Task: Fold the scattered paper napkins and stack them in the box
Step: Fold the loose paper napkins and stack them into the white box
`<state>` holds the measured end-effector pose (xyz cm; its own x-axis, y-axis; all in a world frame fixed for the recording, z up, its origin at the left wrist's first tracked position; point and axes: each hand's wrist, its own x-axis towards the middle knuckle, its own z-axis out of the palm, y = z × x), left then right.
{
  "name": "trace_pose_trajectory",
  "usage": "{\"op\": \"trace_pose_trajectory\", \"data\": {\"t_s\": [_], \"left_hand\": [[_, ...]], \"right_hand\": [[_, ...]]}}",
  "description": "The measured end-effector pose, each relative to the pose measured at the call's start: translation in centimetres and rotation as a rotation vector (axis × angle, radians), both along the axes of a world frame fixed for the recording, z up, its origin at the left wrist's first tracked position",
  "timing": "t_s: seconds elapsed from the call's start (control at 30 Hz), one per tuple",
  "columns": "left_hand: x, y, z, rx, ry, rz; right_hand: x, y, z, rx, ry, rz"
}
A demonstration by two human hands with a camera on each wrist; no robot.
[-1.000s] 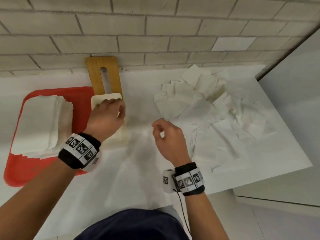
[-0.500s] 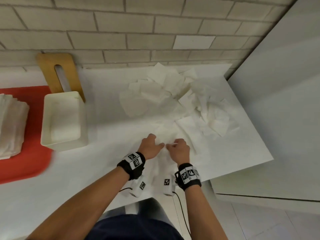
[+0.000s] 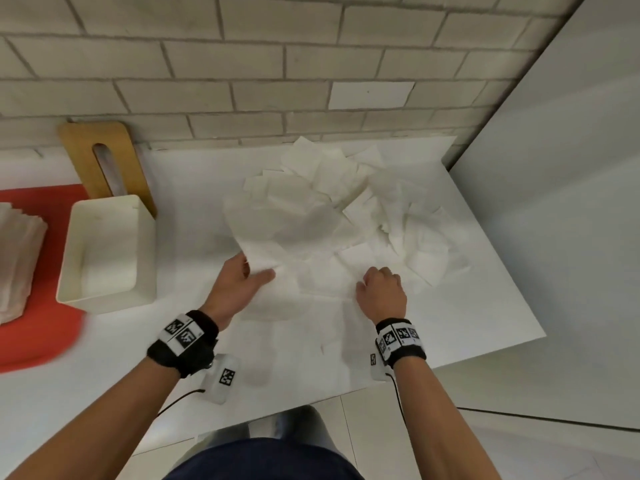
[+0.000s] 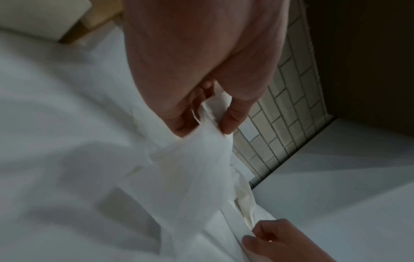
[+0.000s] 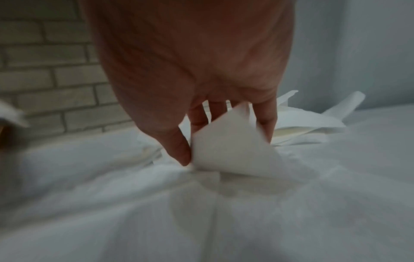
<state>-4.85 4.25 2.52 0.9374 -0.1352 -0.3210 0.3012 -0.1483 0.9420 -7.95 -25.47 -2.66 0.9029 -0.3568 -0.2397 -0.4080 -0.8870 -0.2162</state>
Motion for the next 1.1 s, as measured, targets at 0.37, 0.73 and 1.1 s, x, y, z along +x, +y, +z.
{"op": "trace_pose_trajectory", "data": {"t_s": [0.37,0.73,1.1], "left_hand": [[-0.1,13.9,6.6,-0.027,-0.158,0.162],[-0.6,34.1,9.4,0.148,-0.267,0.446],[4.6,35.2,10.4,0.009,-0.216,0.236]], "right_hand": [[4.8,14.8,12.0,0.812,-0.305,0.359],[12.4,39.7,11.4,1.078,-0.346,0.312],[12.9,46.0,6.5,0.289,0.125,0.606]]}}
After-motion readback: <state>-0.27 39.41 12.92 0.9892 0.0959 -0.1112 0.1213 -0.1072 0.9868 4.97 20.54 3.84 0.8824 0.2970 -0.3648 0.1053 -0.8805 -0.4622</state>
